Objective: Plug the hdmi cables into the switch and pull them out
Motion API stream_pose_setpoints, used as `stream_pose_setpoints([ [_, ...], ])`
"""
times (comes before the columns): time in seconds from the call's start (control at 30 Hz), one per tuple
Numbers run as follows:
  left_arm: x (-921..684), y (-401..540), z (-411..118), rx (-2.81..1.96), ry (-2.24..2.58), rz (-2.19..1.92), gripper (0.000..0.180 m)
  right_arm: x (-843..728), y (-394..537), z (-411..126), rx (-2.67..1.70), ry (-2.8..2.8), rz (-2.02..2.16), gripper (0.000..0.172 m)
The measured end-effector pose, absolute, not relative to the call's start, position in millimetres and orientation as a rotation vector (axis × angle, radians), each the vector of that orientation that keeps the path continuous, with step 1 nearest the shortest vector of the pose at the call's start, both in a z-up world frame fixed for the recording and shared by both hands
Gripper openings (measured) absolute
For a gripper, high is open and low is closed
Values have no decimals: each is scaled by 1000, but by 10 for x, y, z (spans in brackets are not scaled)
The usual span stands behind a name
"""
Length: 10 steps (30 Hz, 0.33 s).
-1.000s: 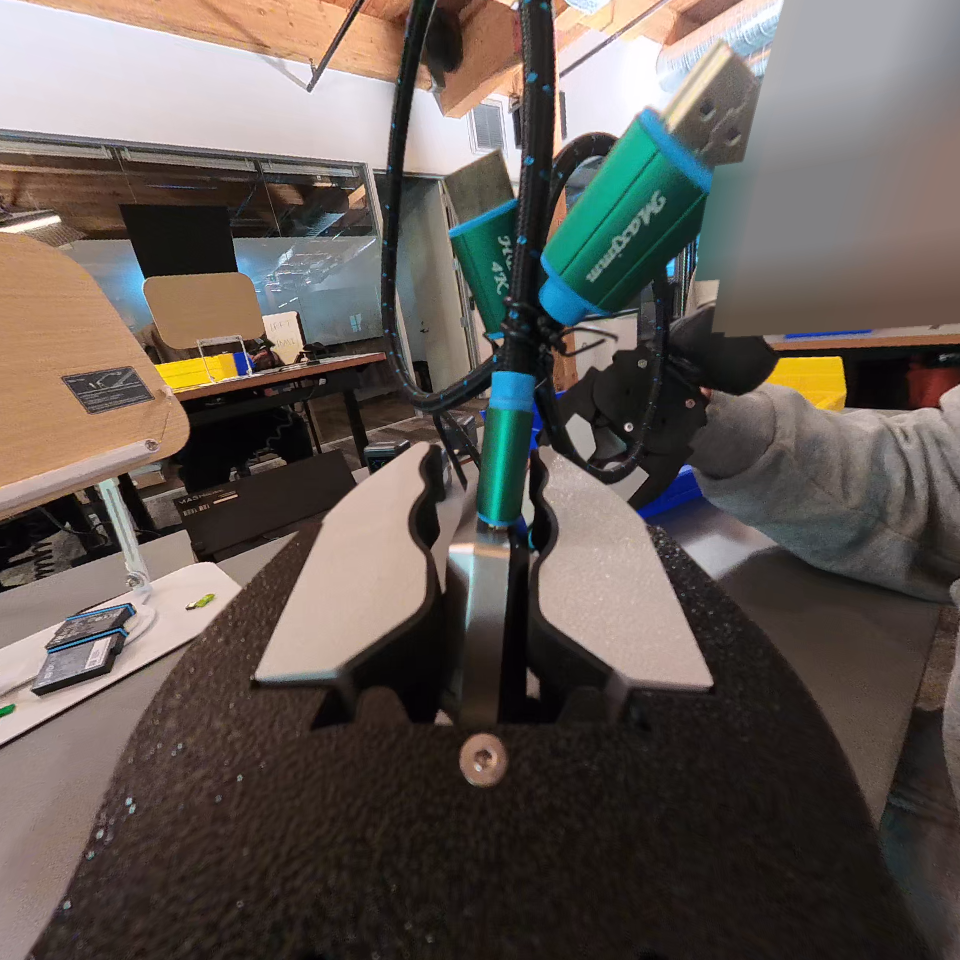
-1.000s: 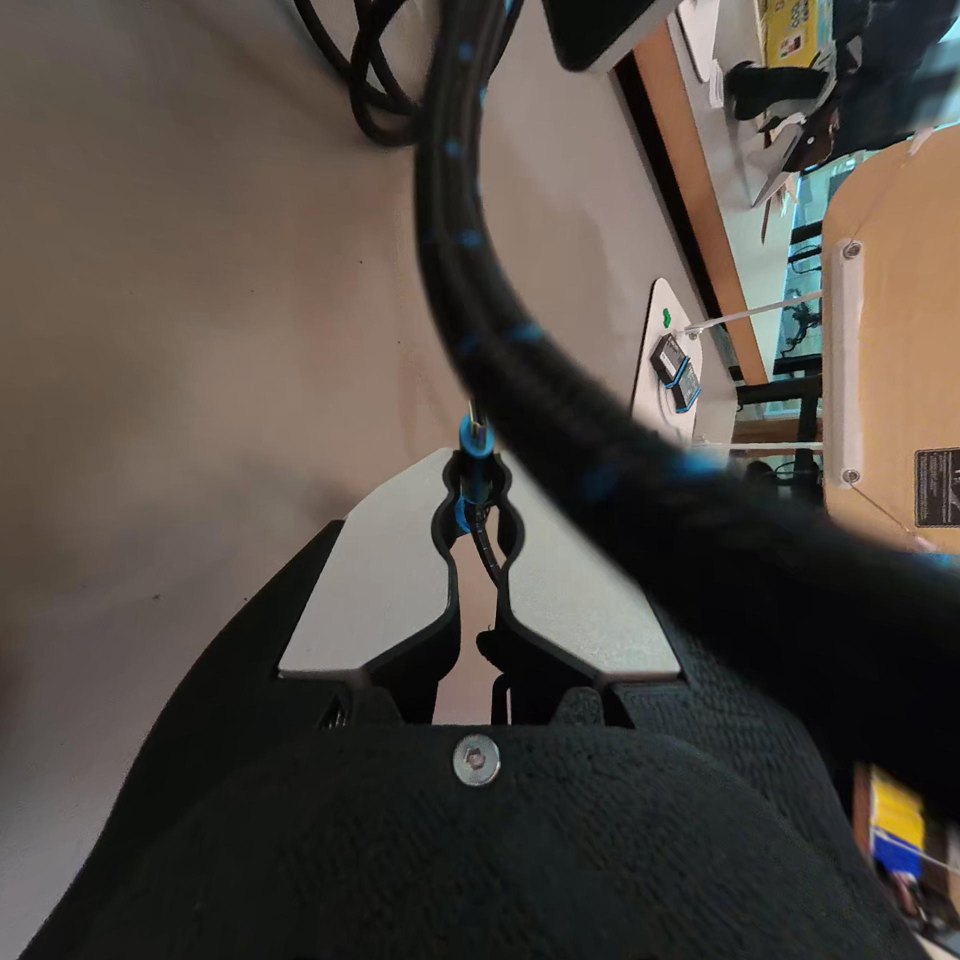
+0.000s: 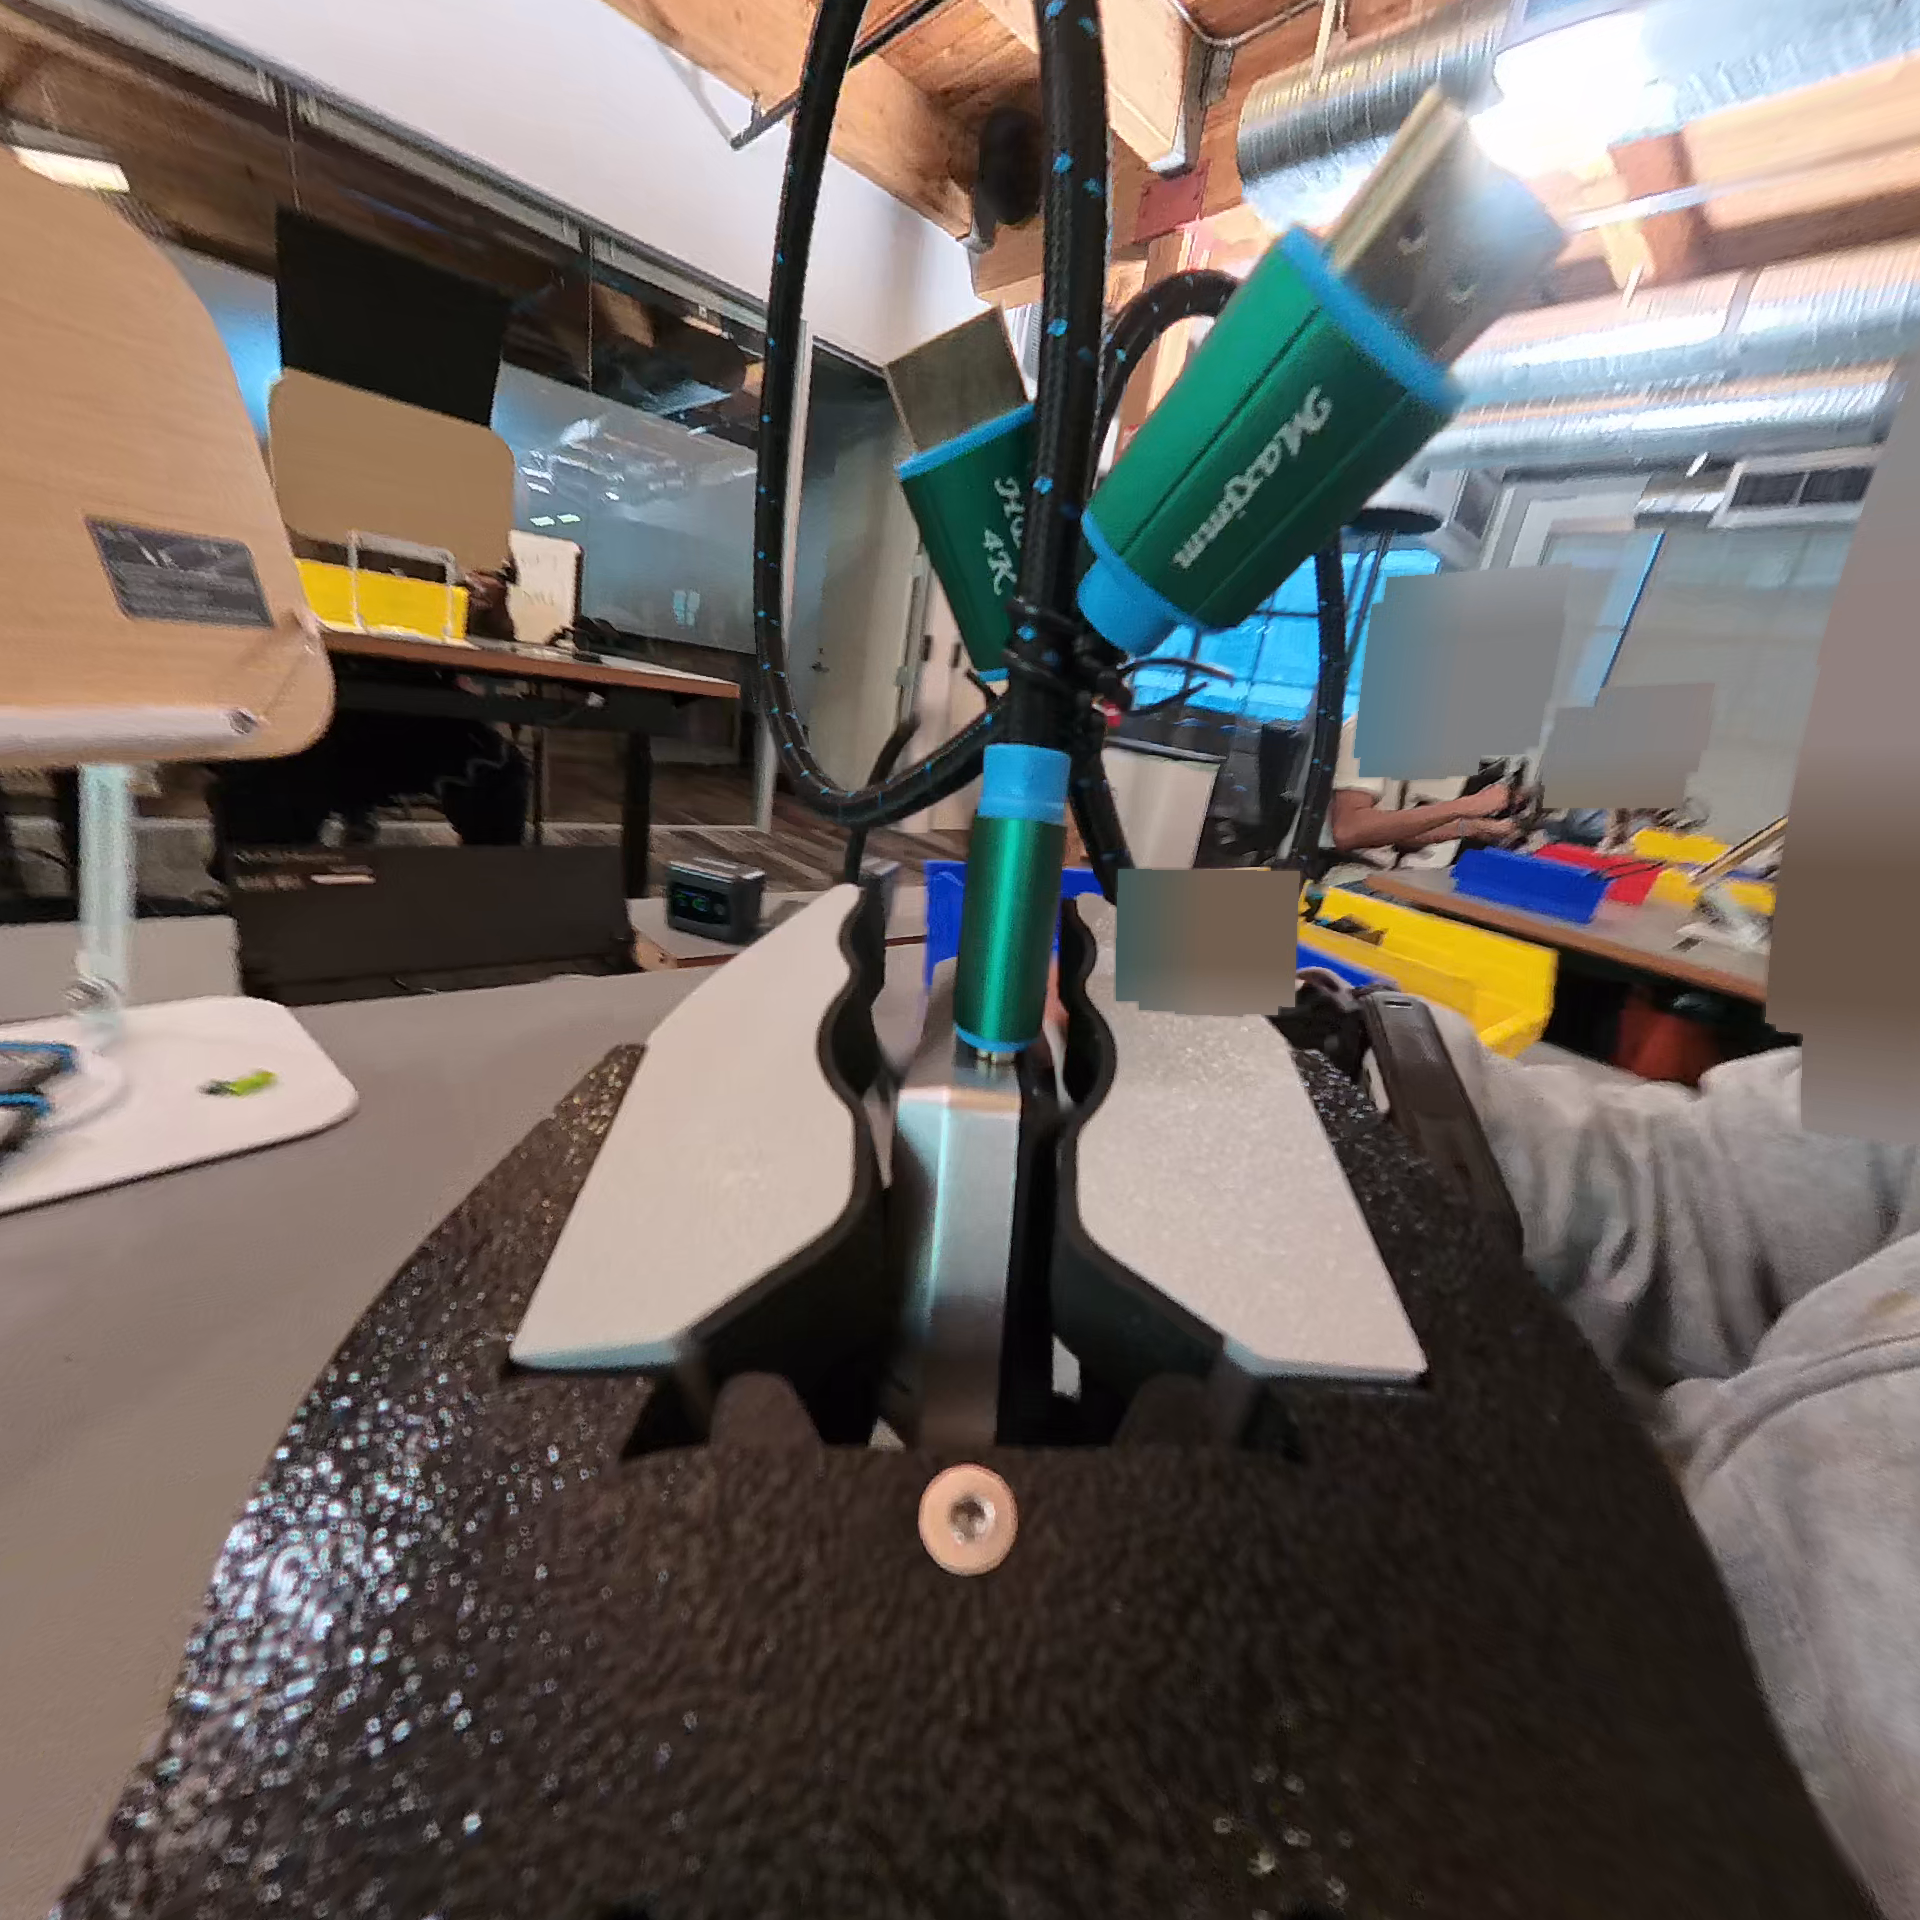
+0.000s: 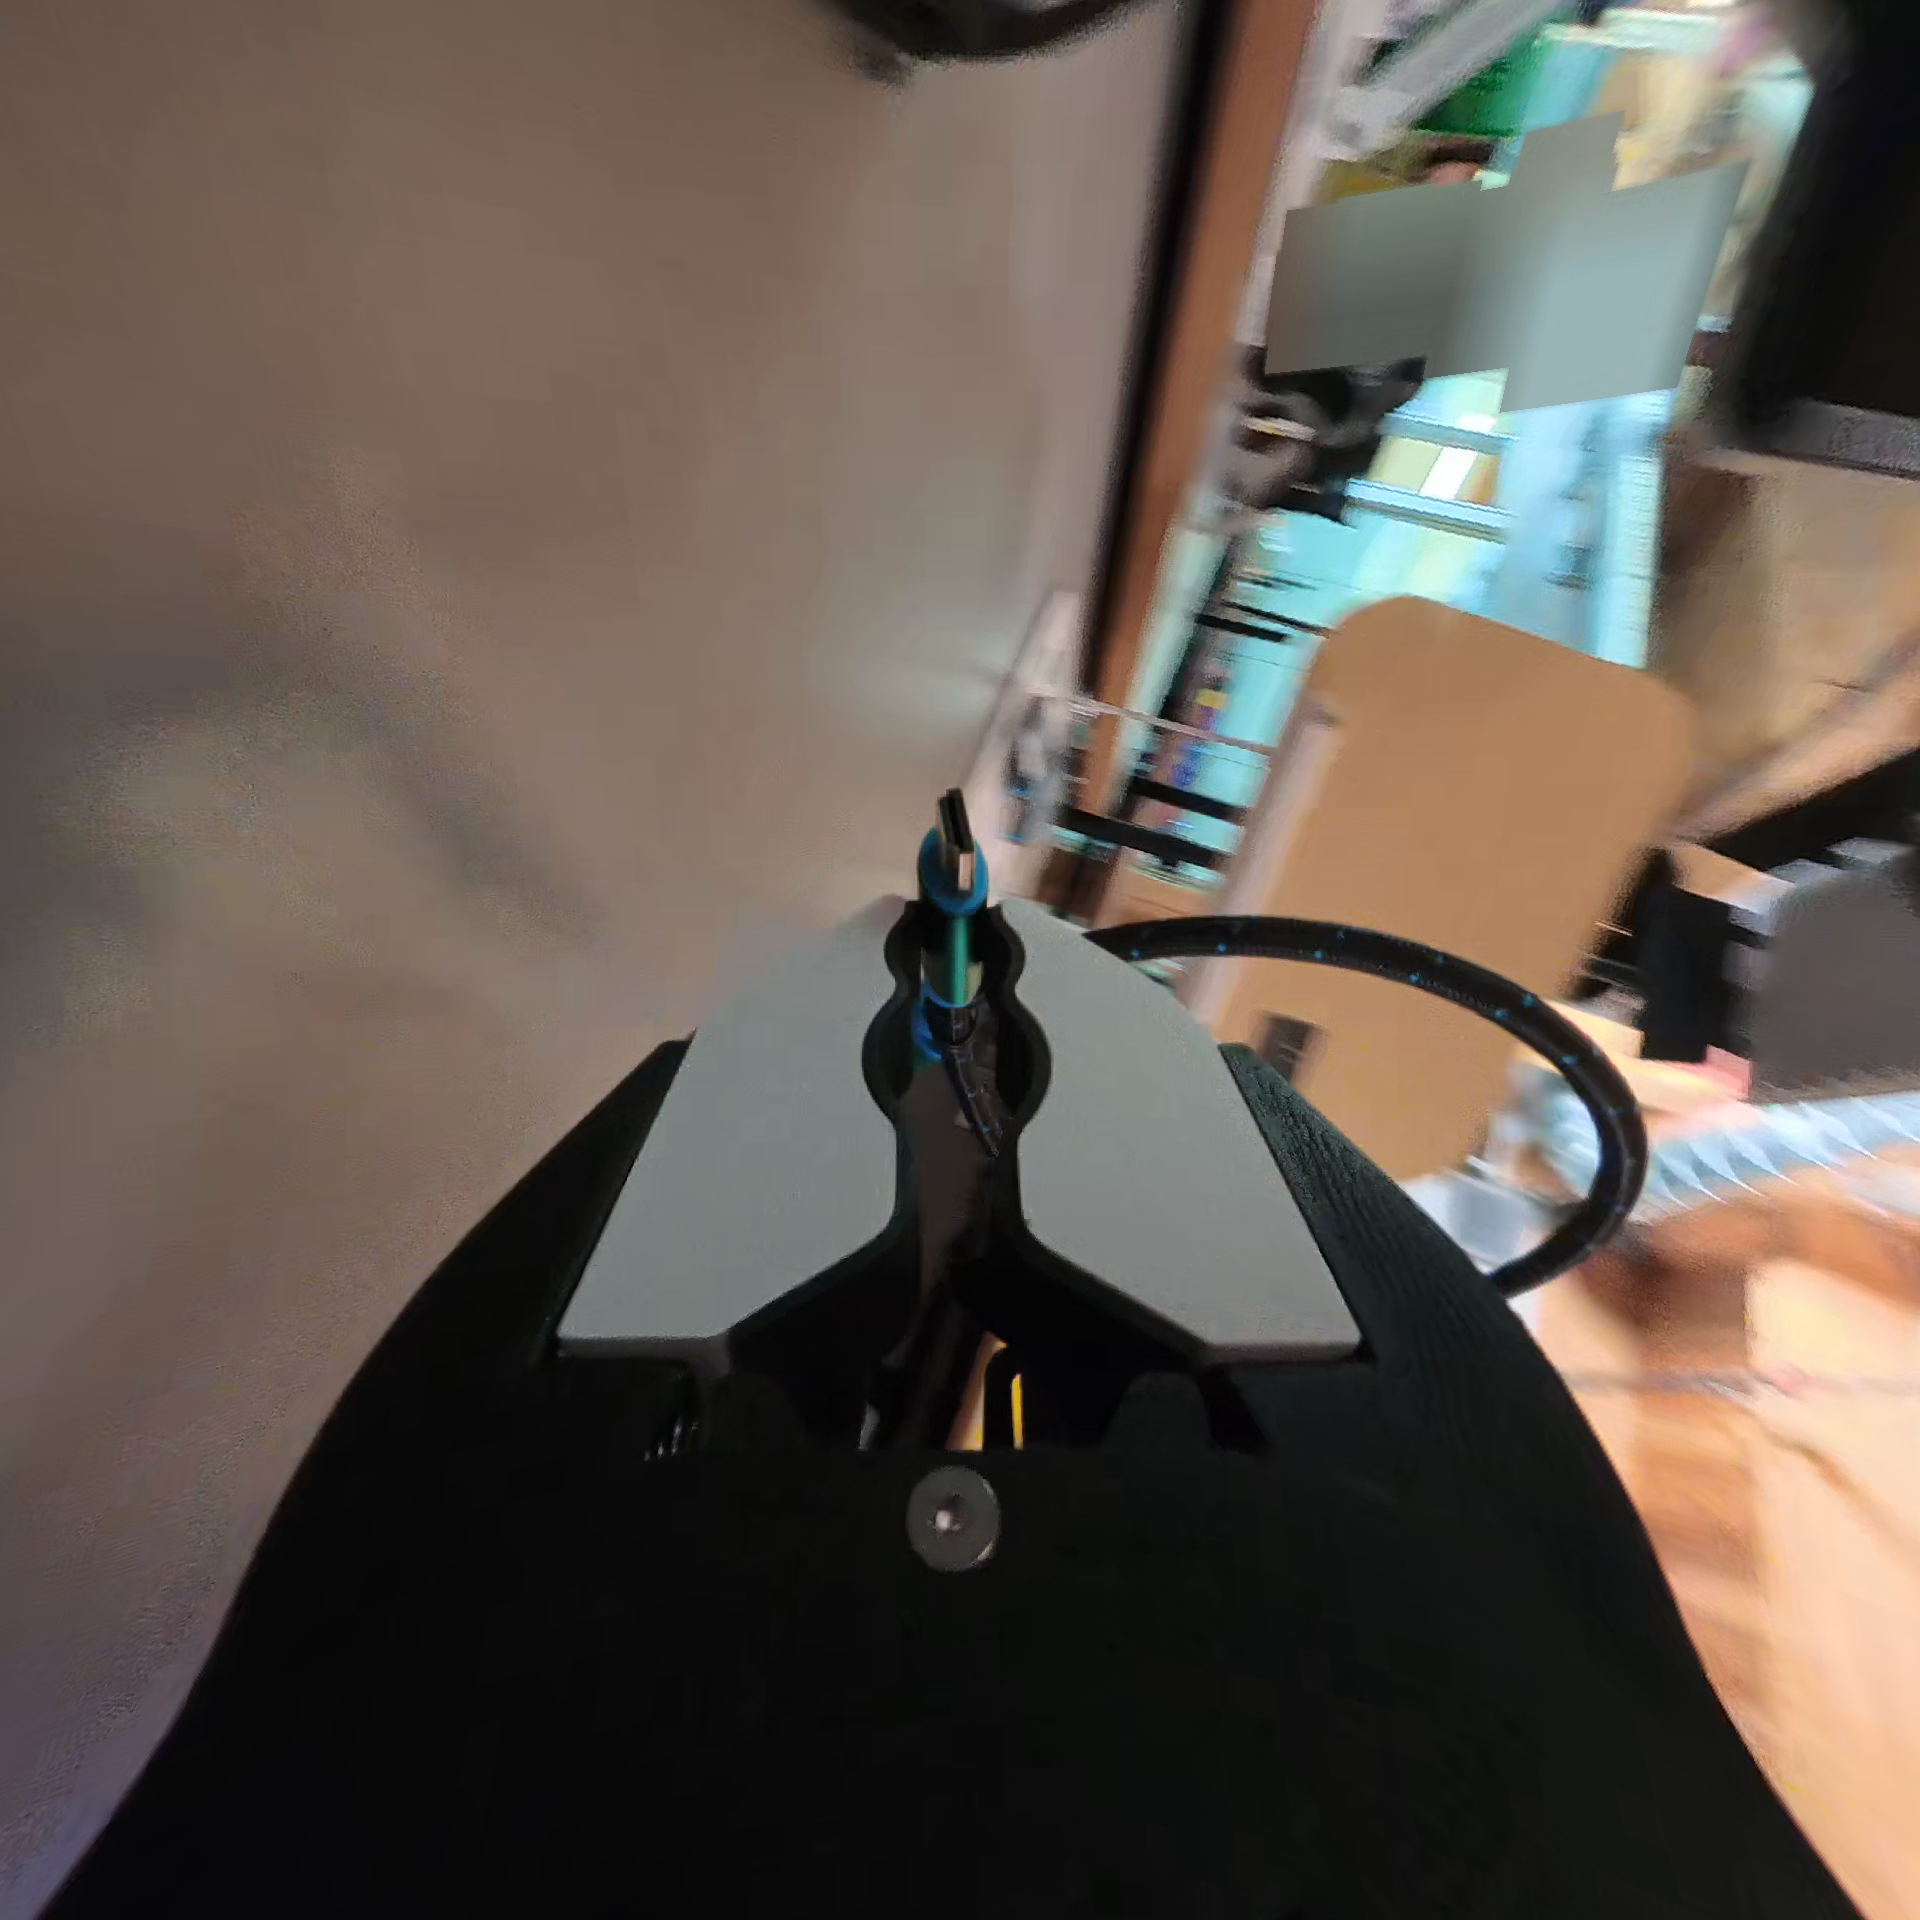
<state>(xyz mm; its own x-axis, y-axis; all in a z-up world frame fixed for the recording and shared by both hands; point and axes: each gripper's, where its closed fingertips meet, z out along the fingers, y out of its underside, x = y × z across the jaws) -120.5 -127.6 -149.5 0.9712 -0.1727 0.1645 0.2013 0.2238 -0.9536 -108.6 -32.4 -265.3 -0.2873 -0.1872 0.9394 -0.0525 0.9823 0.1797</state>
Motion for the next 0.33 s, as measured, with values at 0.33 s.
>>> stream_pose_setpoints([
  [0.33, -678, -1138, -1348, -1287, -39, -875, 32, -651, -721, -1194, 463, -1160, -231, 9],
])
